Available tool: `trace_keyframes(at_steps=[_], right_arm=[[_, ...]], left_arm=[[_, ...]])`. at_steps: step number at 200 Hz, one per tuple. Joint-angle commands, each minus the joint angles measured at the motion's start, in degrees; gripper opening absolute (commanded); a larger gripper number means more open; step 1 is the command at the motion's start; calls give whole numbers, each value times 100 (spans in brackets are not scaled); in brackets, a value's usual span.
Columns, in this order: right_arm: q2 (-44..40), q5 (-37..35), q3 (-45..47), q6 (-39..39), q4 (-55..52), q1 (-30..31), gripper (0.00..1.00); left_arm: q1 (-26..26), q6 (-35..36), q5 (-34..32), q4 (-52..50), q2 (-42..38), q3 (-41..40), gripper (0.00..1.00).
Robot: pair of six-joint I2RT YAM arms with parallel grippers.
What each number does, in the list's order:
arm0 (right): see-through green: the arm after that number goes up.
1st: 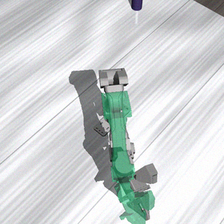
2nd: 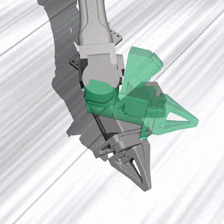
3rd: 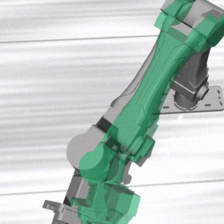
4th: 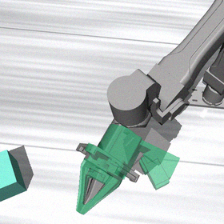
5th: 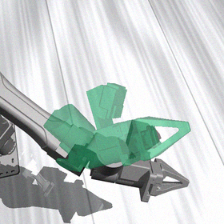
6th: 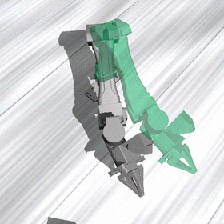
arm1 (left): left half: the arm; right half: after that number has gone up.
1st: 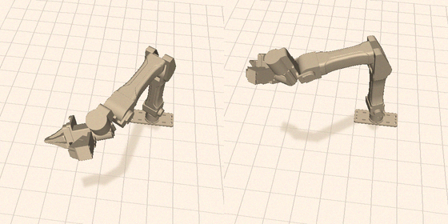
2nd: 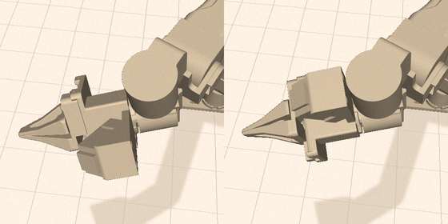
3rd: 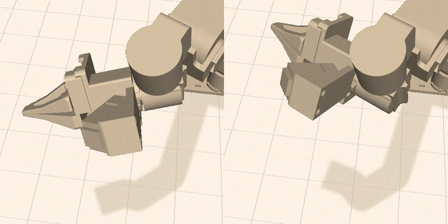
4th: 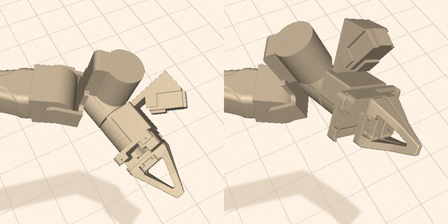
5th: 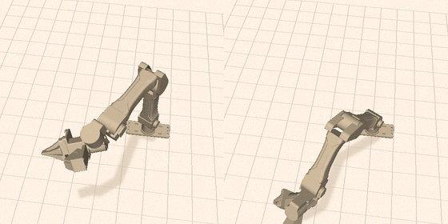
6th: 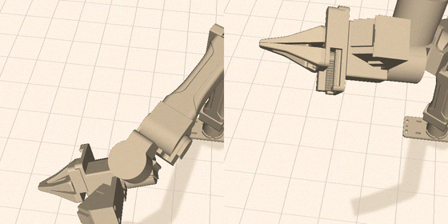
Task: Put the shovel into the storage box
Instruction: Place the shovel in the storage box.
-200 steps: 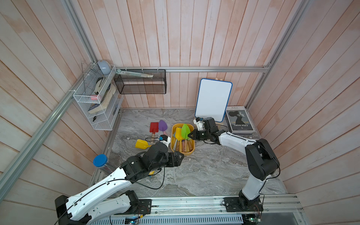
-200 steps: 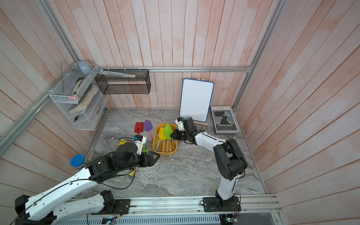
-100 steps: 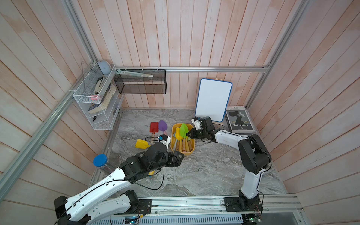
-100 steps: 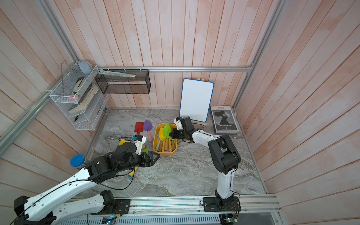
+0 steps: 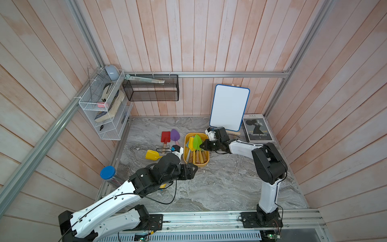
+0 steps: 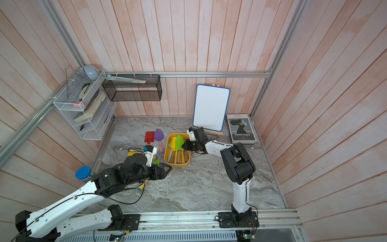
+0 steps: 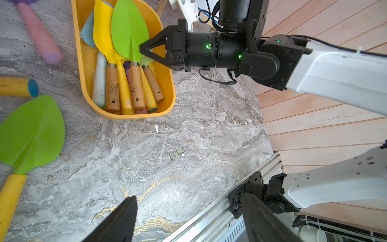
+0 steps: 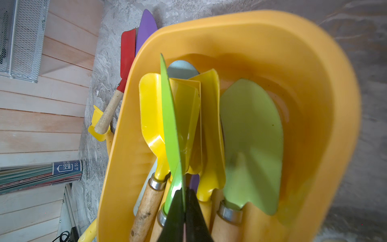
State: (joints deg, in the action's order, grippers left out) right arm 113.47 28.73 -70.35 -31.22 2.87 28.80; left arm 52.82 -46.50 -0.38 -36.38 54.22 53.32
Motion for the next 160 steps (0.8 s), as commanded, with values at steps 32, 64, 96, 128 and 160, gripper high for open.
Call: trace_keyframes(at_steps=[32,64,96,128,160], right_arm=[[228,-22,-107,134,19,-14,0],[228,-77,-1,134,10,-14,6],[243,-112,58,149,-32,-16,16],[246,-148,48,160,-109,-17,22],[246,-183,-17,157,-220,-14,24]], left_arm=[[-35,108,96,114,34,-128,84],[-34,132,100,122,109,-147,84],[-34,129,152,166,165,-194,84],[-35,132,150,133,180,-208,84],[-30,132,144,110,198,-218,84]])
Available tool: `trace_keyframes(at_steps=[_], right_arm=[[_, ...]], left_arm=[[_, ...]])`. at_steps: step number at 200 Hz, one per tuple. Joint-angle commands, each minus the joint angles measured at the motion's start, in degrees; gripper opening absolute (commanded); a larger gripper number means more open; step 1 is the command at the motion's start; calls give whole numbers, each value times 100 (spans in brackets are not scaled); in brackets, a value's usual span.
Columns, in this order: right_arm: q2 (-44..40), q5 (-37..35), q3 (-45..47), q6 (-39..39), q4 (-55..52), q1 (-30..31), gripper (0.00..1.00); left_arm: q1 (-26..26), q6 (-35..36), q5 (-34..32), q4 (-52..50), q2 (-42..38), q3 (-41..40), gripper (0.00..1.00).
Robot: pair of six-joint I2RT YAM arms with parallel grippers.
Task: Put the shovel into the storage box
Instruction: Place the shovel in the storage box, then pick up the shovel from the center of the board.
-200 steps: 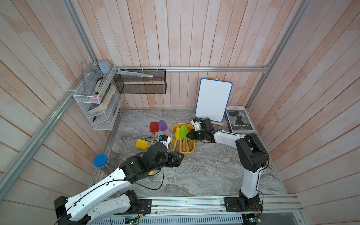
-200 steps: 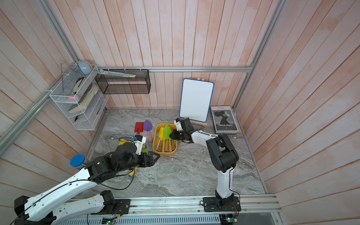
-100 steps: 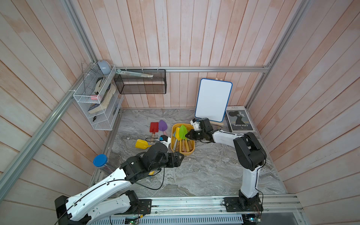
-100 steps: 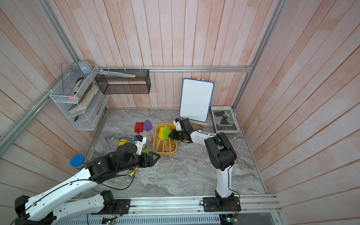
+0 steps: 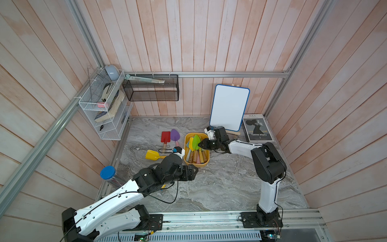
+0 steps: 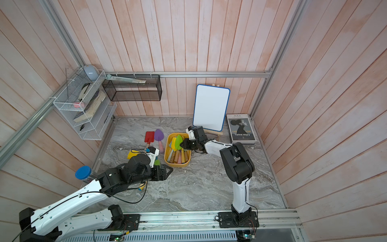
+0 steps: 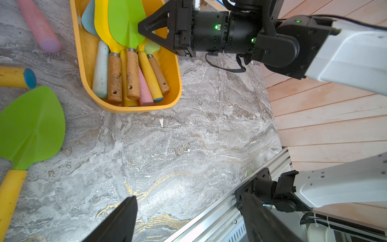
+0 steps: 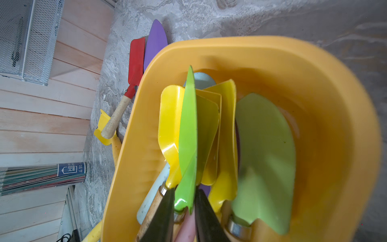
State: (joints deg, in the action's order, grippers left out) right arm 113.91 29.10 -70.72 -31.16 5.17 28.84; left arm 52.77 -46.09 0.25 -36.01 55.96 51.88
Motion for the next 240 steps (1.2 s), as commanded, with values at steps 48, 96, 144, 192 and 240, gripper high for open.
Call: trace_keyframes(at_steps=[48,96,144,192,240], right_arm=[[82,-593,-182,201,-904,8,27],[-14,-1133,-451,259,-1540,85,28],[-131,-1524,-536,268,-1893,127,27],[-295,-1912,-815,363,-2397,252,27],[-958,-1989,-571,417,-2556,387,28]], left_arm=[[-30,-16,-87,-266,121,8,84],[-39,-381,-514,-1053,375,195,85],[-159,-898,-978,-2218,631,448,85],[-526,-1100,-1079,-3333,1162,551,88],[-1436,-795,-526,-2691,1234,-387,89]])
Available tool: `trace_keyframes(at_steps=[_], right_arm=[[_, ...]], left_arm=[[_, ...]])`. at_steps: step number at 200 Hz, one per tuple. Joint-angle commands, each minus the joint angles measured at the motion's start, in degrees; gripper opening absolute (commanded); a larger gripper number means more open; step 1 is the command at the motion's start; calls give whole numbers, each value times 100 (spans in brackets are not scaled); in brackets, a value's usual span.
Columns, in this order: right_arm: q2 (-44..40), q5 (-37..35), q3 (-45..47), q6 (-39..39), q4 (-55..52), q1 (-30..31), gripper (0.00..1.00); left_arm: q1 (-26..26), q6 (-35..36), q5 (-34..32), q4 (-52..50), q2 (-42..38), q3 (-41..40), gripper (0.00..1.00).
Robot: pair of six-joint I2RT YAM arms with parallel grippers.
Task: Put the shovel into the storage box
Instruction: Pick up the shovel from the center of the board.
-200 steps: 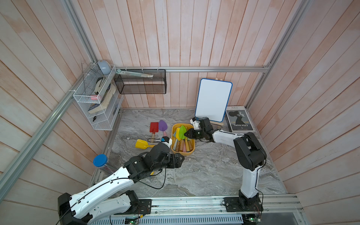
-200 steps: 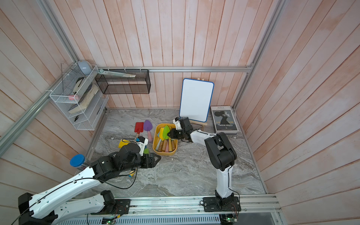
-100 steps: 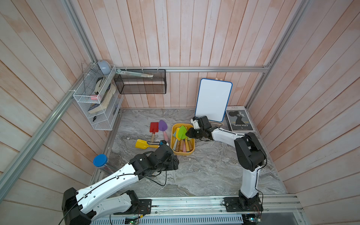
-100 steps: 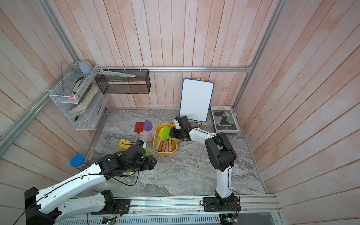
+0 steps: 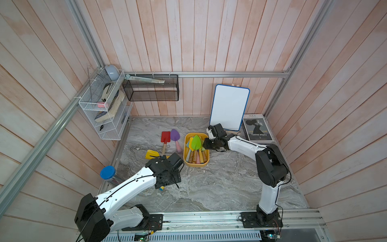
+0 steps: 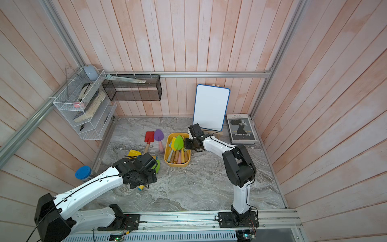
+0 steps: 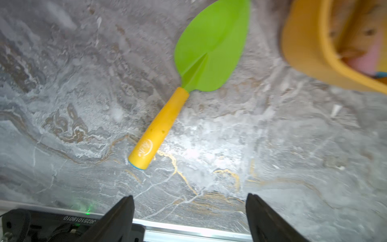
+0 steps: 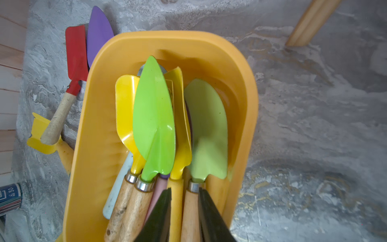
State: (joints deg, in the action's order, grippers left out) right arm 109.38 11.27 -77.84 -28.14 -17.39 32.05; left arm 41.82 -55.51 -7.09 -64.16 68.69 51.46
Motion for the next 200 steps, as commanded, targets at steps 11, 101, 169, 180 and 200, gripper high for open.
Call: trace_keyframes(at_steps=[11,101,169,180,200], right_arm=[[-731,-212,335,99,-269,82,28],[-2329,-171,2131,-172,133,150,28],[-3365,-305,3181,-479,201,173,28],[-3453,-328,3284,-516,205,177,28],[-3561,-340,3422,-578,197,172,28]], left_arm=[[-525,216,200,208,-58,-429,89],[-1510,1196,875,1358,1130,-713,90],[-1476,1411,1350,1669,1364,-920,87],[-1443,1385,1380,1678,1284,-993,84],[-1373,1311,1467,1746,1183,-1142,74]])
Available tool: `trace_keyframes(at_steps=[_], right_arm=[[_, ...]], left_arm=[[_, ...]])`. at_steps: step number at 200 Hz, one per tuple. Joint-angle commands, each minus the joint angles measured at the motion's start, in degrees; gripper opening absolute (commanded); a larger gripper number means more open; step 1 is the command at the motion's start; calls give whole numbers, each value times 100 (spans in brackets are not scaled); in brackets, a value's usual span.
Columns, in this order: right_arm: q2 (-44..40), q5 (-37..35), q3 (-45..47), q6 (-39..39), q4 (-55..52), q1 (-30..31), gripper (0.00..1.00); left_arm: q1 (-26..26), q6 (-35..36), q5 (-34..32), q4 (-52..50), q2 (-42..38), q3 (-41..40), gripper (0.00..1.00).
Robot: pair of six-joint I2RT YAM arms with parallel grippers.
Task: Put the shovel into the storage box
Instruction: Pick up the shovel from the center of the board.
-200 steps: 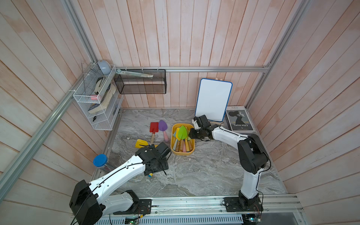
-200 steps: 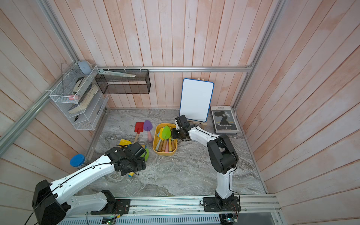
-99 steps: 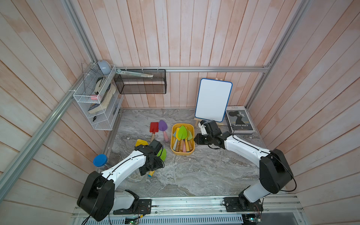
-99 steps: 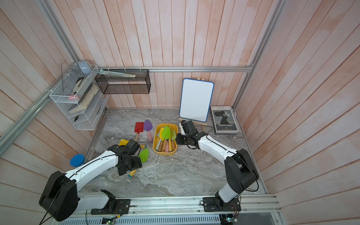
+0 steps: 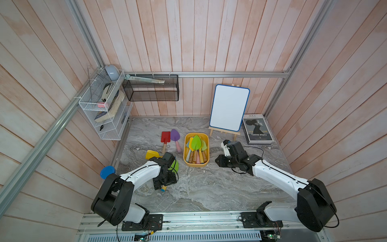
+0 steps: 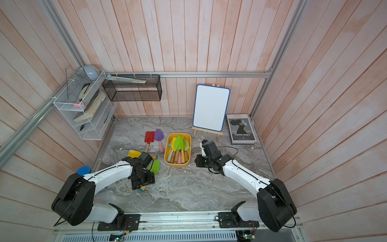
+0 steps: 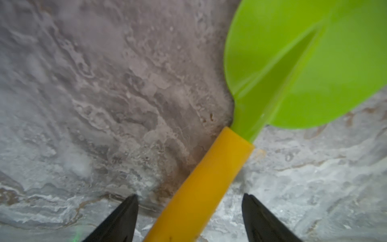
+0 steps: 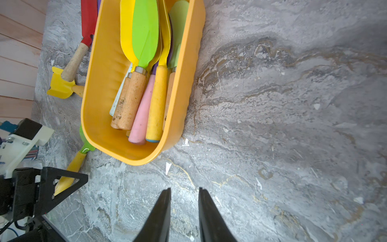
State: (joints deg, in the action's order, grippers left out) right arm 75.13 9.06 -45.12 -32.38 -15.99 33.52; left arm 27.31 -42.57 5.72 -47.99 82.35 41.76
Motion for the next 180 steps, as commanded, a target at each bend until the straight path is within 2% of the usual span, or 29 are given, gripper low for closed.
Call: trace_keyframes(at_steps=[1,17,131,149,180], right_arm=[[-142,-122,156,-154,59,29,28],[-194,-135,216,-180,55,31,28],[-764,-214,535,-413,-115,42,28],[-837,-210,574,-475,-121,66,28],[-921,-122,517,-565,-94,203,28]], left_arm=[[84,15,190,135,-183,-179,74],[149,-61,235,191,-236,-292,64],[883,-493,84,188,-459,-278,21],[963,-549,53,145,-584,-231,17],[1231,-647,85,25,-949,-25,17]])
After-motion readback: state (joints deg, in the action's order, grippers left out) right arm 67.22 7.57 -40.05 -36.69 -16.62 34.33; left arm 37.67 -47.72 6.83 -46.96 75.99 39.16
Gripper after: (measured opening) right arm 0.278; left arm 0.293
